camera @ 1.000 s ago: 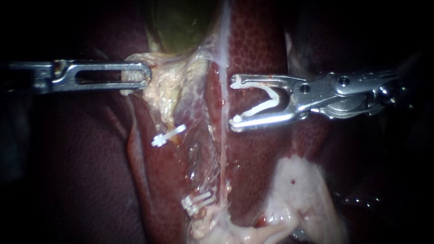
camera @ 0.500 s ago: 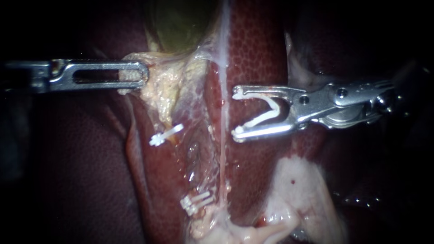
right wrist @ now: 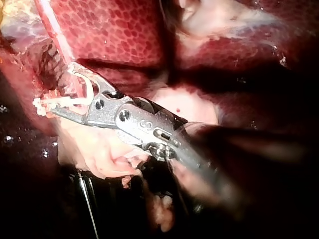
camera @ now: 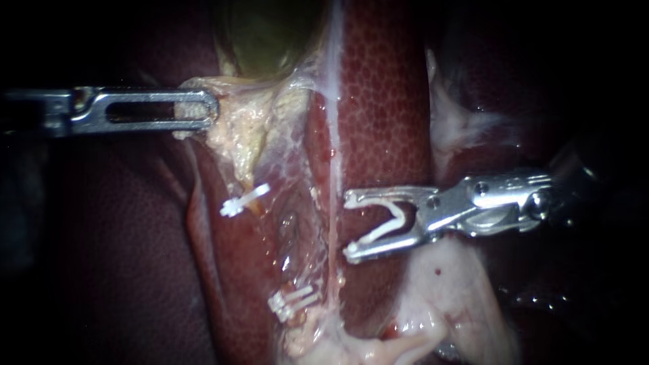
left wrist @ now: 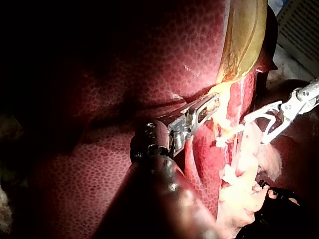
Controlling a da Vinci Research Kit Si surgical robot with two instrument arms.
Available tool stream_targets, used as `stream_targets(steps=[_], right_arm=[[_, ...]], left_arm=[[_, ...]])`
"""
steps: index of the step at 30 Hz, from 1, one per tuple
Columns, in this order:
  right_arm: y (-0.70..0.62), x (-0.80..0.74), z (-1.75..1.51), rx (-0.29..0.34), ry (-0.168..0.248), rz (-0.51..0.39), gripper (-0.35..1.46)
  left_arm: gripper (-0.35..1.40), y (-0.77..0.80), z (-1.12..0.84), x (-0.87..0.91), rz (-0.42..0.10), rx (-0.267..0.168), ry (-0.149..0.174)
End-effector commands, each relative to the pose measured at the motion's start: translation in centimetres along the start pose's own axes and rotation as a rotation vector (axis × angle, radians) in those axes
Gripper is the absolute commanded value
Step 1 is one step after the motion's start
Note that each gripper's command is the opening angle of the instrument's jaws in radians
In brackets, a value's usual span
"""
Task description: Clipping first clip right tube
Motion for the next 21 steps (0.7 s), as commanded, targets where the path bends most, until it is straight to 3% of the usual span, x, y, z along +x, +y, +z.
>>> stream_targets(steps=[1,21], right_arm=[[0.00,-0.03,0.03,0.006,-0.003,0.003,0.53],[0.08,-0.42,0.39,0.010,-0.048,0.055,0.54]], left_arm=[[-0.35,0.00,0.00,0.00,0.000,-0.002,-0.001],[-0.35,0.00,-0.03,0.00,-0.001,-0.004,-0.002]])
